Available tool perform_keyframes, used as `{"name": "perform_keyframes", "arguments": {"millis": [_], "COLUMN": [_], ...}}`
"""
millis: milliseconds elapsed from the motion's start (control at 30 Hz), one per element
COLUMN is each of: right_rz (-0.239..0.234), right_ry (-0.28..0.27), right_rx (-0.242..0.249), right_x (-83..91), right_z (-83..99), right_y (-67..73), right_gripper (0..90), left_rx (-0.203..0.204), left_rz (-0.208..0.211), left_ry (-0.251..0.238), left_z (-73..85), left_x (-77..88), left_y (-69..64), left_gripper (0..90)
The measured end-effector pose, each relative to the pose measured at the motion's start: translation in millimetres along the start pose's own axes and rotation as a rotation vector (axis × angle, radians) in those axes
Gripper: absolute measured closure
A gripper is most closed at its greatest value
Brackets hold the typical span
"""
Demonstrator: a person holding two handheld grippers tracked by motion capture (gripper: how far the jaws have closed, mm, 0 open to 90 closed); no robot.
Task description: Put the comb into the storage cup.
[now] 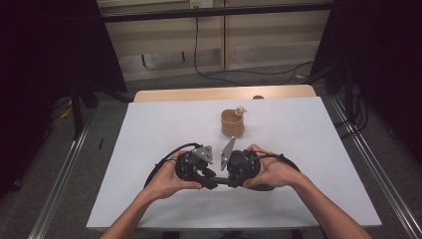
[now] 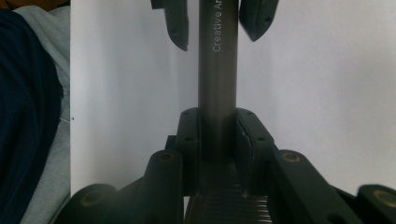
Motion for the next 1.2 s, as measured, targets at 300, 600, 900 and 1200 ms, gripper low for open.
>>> {"name": "perform_keyframes", "arguments": {"millis": [300, 600, 900, 1200], "right_rz": [-0.008, -0.01, -0.003, 0.004], "right_ry": [-0.01, -0.008, -0.012, -0.028], "right_rx": [0.007, 0.017, 0.031, 0.031], "right_x": [0.1, -0.5, -1.1, 1.3], "right_z": [-0.9, -0.9, -0.6, 0.1], "right_y": [1.1, 1.3, -1.1, -4.0], "right_gripper": [72.9, 72.9, 72.6, 71.3], "left_rx": [-0.012, -0.036, -0.063, -0.079], "left_rz": [-0.002, 0.011, 0.0, -0.022], "left_ry": [0.008, 0.015, 0.008, -0.047], "left_z": [1.7, 3.0, 2.4, 0.9], "left_x": [-1.7, -4.4, -4.8, -2.8], "left_y": [0.4, 0.3, -2.0, -1.0], "left_gripper": [67.0, 68.6, 71.0, 72.5]}}
Point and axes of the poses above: each handheld gripper's, and its own axes: x roughly backward along the jaws, z roughly out of its underside, y roughly to its left, the point moved 8 cm from there along -x, roughly forward along the jaws, and after that the axes turned 4 degrees about -x, right-handed, at the moved point
